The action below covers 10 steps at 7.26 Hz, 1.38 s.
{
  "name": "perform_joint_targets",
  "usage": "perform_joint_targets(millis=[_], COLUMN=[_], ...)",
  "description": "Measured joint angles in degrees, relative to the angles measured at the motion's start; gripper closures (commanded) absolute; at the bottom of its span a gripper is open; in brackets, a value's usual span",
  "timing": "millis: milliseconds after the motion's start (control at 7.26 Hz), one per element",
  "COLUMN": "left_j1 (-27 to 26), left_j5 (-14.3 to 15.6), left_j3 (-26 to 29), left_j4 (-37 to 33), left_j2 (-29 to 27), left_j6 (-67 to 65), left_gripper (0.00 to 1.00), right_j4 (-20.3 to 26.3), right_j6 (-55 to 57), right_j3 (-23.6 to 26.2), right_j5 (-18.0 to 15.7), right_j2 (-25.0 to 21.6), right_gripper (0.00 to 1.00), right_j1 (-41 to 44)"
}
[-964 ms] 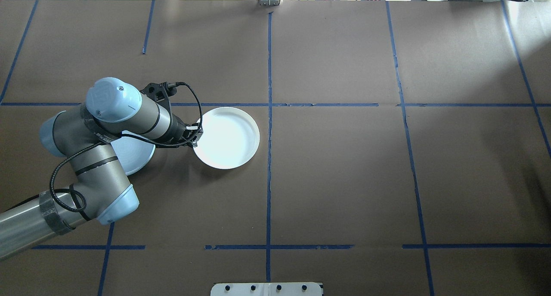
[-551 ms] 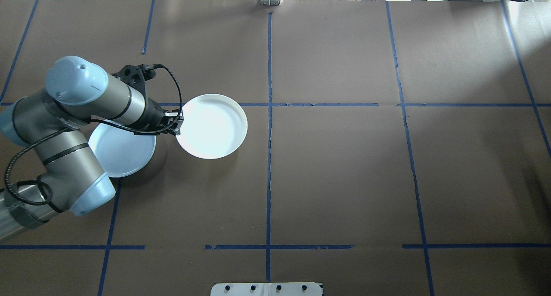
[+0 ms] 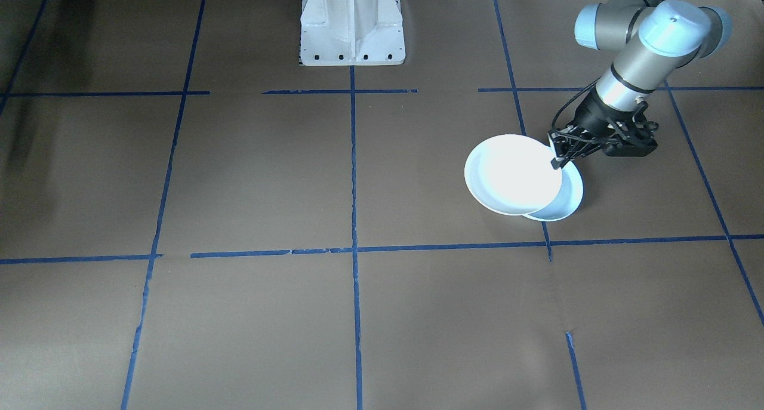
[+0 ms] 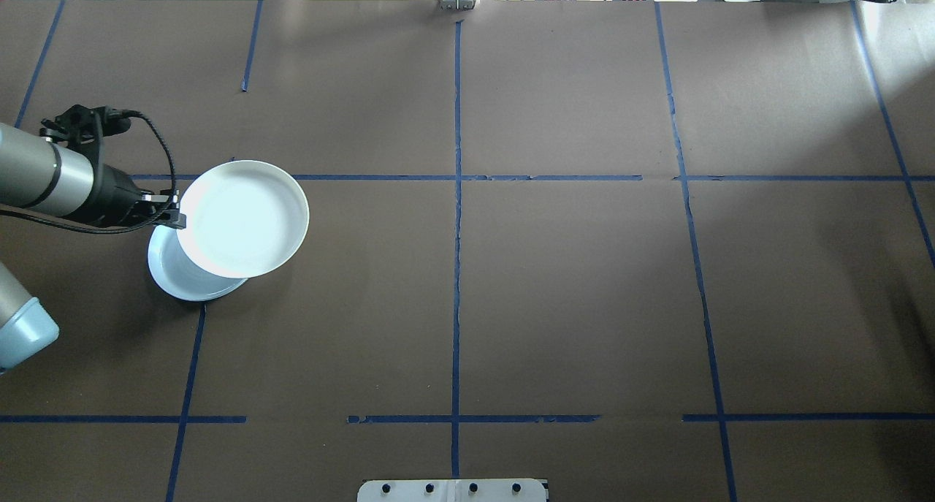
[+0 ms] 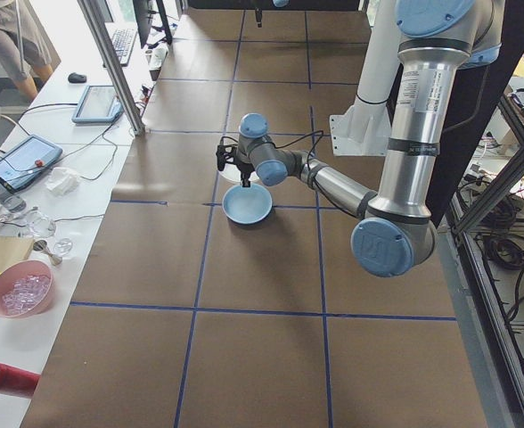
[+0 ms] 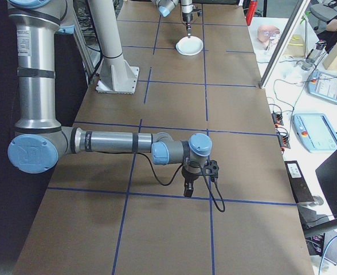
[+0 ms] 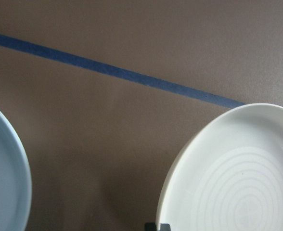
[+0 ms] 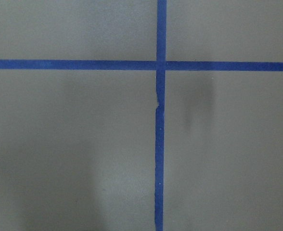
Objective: Stack plate in center
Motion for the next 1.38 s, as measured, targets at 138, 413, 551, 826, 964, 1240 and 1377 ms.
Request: perform_joint_targets(millis=[138, 413, 551, 826, 964, 1240, 1377], left_j1=[-1.1, -2.2, -2.4, -2.7, -2.7, -2.8, -2.8], left_j5=[-1.0, -1.5, -1.5, -1.6, -1.6, -2.5, -3.7], left_j3=[0.1, 0.8, 1.2, 3.8, 5.6, 7.3, 7.8], left_j4=[-4.4, -9.9, -10.6, -12.1, -13.4, -14.6, -15.1], left_j2=[4.0, 8.2, 8.6, 7.8, 6.8, 5.2, 5.1], left_j6=[0.9, 1.7, 1.9, 1.5, 0.5, -1.0, -1.2], left_gripper=[1.0, 1.0, 1.0, 1.0, 1.0, 1.0, 1.0], right_j4=[0.0, 0.0, 0.0, 0.0, 0.0, 0.0, 0.0], right_j6=[0.0, 0.0, 0.0, 0.0, 0.0, 0.0, 0.0], right_j3=[0.0, 0.0, 0.0, 0.0, 0.0, 0.0, 0.0], right_j5=[0.0, 0.0, 0.0, 0.0, 0.0, 0.0, 0.0], right_j2=[0.0, 0.0, 0.0, 0.0, 0.0, 0.0, 0.0], right_gripper=[0.0, 0.0, 0.0, 0.0, 0.0, 0.0, 0.0], right_j1=[0.0, 0.0, 0.0, 0.0, 0.0, 0.0, 0.0])
